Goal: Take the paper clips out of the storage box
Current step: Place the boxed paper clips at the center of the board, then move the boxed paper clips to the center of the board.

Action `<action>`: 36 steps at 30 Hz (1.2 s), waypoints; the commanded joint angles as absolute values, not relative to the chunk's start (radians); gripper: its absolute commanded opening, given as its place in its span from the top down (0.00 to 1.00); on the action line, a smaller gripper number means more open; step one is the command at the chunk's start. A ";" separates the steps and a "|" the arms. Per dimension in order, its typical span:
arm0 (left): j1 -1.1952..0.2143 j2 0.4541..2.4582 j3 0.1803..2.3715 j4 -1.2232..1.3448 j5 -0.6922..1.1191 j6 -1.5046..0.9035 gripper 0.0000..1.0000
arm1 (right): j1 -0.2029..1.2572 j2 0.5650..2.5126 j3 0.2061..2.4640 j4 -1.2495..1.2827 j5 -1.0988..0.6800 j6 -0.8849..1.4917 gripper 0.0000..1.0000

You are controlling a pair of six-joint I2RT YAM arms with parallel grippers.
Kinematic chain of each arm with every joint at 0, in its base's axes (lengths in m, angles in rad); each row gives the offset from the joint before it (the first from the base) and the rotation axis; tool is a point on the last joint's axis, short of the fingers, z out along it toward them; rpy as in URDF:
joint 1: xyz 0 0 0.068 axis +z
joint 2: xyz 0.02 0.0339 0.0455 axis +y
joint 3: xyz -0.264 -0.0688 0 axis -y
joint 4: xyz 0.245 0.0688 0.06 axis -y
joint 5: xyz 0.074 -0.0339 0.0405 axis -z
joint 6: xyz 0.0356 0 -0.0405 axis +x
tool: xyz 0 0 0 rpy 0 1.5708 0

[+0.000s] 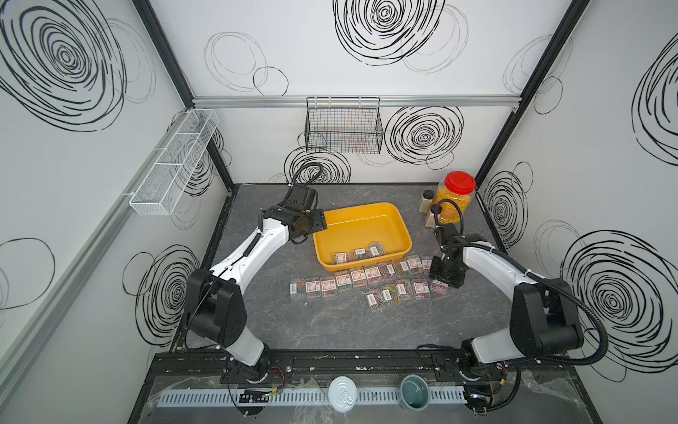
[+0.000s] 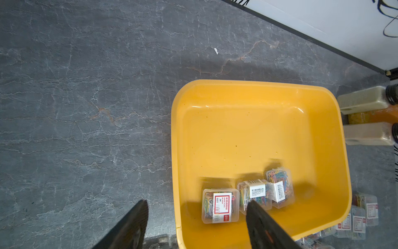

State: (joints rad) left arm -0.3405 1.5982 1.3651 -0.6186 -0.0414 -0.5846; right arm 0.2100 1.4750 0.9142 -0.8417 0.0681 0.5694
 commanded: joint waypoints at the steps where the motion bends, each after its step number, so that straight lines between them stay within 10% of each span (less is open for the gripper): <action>1: -0.349 1.609 1.367 -0.588 -0.039 -0.597 0.24 | 0.200 1.507 0.896 -0.820 0.071 0.585 0.58; 7: -0.354 1.610 1.373 -0.588 -0.039 -0.598 0.24 | 0.152 1.530 0.890 -0.808 0.063 0.578 0.57; 14: -0.357 1.611 1.369 -0.588 -0.045 -0.599 0.24 | 0.136 1.523 0.883 -0.794 0.039 0.566 0.33; 36: -0.383 1.664 1.405 -0.574 -0.023 -0.598 0.24 | 0.094 1.474 0.836 -0.732 -0.070 0.529 0.34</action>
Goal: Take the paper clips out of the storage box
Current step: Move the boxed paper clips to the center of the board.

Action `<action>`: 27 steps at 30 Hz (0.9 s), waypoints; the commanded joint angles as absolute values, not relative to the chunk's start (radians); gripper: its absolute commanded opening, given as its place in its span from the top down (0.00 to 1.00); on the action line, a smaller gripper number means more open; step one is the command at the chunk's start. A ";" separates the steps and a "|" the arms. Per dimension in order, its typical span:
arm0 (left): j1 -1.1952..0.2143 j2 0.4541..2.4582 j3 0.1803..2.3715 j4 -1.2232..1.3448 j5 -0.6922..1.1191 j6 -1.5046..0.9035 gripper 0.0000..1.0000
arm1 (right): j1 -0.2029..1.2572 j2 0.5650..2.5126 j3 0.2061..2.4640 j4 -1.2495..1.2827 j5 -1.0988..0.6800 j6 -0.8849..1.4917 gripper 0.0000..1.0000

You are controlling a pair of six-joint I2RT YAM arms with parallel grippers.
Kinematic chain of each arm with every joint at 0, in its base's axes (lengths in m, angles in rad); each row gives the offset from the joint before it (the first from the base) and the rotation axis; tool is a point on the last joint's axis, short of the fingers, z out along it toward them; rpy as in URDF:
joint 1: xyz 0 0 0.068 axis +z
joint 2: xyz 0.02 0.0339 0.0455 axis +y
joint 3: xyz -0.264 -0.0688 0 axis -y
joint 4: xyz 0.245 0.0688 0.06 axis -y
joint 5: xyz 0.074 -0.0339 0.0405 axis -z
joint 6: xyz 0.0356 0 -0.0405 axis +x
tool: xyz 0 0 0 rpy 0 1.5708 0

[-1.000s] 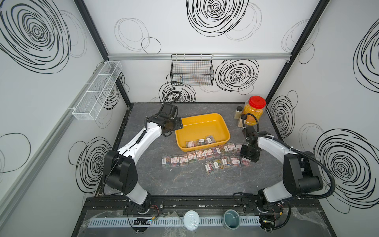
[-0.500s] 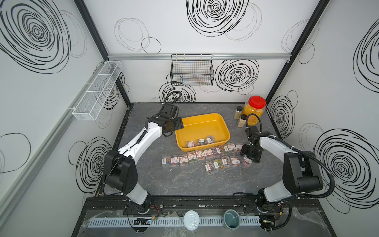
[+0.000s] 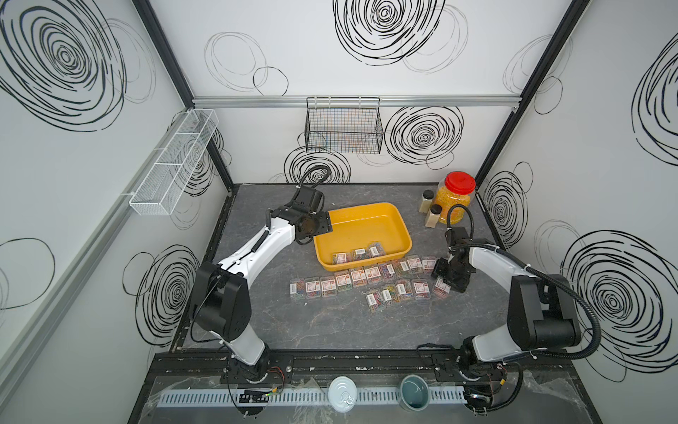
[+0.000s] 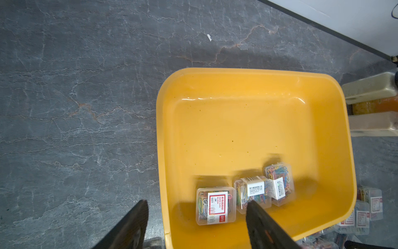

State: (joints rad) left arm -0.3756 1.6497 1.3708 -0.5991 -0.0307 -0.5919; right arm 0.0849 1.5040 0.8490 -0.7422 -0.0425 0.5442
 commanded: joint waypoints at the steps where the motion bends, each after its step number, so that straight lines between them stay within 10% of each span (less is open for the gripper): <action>1: -0.386 1.667 1.405 -0.573 -0.024 -0.598 0.24 | 0.101 1.471 0.836 -0.732 -0.076 0.528 0.35; 27: -0.403 1.671 1.396 -0.560 -0.017 -0.604 0.24 | 0.006 1.459 0.973 -0.853 -0.061 0.586 0.41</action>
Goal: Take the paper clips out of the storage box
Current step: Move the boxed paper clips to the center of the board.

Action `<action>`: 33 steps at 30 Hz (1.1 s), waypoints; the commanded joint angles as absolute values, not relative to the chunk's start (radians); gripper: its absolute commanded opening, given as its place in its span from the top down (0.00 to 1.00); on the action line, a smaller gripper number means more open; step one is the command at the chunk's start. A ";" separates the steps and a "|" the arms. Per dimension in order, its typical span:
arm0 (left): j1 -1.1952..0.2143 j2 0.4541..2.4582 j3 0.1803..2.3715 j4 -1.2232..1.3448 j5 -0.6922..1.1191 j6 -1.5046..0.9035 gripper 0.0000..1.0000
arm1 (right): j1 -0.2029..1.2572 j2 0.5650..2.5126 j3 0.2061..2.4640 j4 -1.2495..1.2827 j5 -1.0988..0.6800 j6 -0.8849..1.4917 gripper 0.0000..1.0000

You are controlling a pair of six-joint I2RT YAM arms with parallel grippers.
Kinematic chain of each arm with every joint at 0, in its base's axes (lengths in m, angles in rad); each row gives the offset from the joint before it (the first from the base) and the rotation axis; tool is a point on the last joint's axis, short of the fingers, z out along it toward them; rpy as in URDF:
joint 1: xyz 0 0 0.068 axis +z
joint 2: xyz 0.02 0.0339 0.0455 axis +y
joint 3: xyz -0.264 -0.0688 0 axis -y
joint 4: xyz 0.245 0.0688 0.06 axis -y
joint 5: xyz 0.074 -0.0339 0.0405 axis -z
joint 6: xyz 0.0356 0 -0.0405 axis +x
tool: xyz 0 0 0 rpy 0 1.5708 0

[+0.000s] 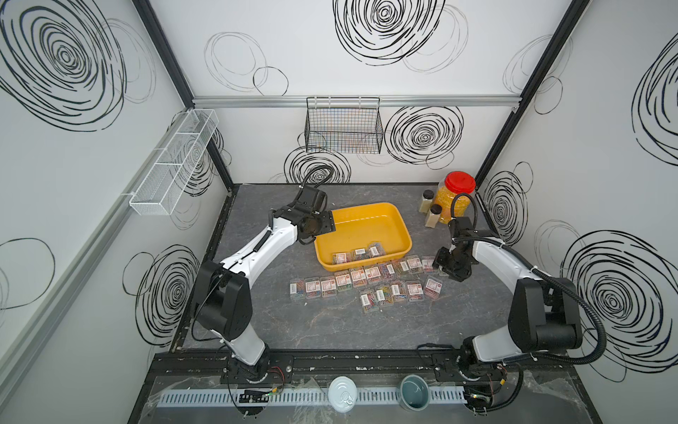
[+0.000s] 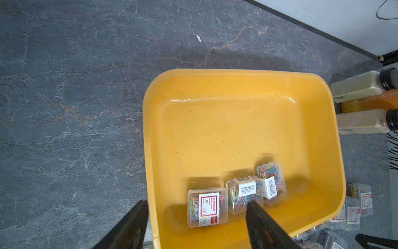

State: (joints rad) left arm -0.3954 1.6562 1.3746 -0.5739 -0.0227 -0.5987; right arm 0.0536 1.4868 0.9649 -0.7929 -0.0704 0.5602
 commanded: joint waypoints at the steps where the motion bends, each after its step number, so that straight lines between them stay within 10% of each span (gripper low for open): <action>1: -0.404 1.672 1.398 -0.561 -0.017 -0.602 0.24 | -0.018 1.458 0.963 -0.854 -0.063 0.591 0.41; 33: -0.457 1.684 1.414 -0.591 -0.043 -0.595 0.24 | 0.106 1.589 0.922 -0.754 -0.087 0.638 0.57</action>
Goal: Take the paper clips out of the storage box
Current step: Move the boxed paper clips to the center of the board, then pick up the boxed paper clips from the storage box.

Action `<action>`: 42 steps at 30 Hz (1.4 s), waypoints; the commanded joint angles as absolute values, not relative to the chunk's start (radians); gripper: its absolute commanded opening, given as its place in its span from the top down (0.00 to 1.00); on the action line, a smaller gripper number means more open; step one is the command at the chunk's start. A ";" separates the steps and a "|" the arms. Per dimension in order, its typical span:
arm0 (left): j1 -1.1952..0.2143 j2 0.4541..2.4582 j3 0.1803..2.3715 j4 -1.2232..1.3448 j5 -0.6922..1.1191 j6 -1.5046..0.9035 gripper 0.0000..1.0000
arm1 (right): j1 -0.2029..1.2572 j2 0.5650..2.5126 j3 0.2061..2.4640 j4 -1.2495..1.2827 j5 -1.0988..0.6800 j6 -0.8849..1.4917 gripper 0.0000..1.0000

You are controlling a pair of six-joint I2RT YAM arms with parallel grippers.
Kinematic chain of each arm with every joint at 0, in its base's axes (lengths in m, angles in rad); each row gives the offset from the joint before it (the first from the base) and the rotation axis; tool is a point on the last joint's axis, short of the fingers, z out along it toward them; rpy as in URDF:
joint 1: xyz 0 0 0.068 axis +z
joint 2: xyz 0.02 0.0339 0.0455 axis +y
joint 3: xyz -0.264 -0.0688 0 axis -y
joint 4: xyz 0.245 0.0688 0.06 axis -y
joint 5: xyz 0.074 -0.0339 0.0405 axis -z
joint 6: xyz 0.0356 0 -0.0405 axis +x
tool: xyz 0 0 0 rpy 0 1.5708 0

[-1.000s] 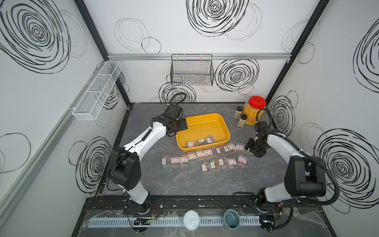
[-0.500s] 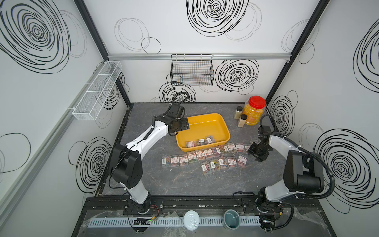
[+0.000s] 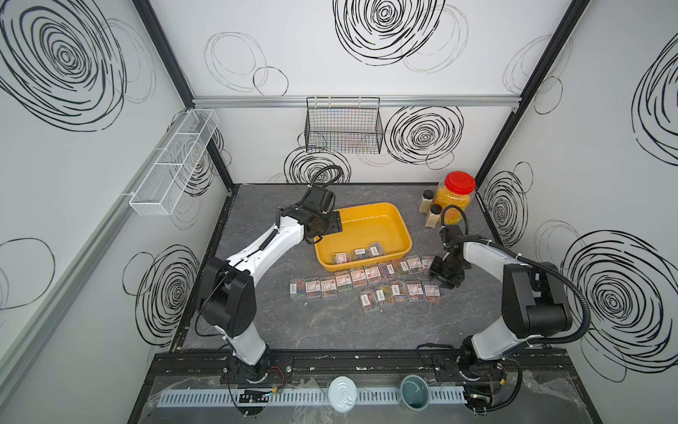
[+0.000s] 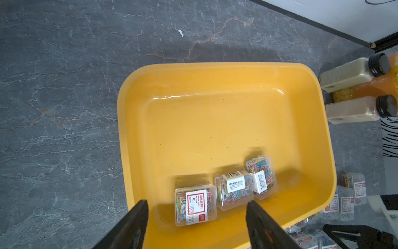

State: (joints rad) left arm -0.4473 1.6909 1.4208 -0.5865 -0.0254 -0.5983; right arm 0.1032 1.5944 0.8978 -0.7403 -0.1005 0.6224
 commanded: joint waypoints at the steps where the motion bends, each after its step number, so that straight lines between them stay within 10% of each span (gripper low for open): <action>1: -0.459 1.683 1.411 -0.591 -0.044 -0.595 0.24 | 0.107 1.586 0.921 -0.755 -0.090 0.638 0.57; 42: -0.626 1.935 1.470 -0.711 -0.088 -0.415 0.19 | 0.118 1.659 1.395 -0.843 -0.004 0.487 0.47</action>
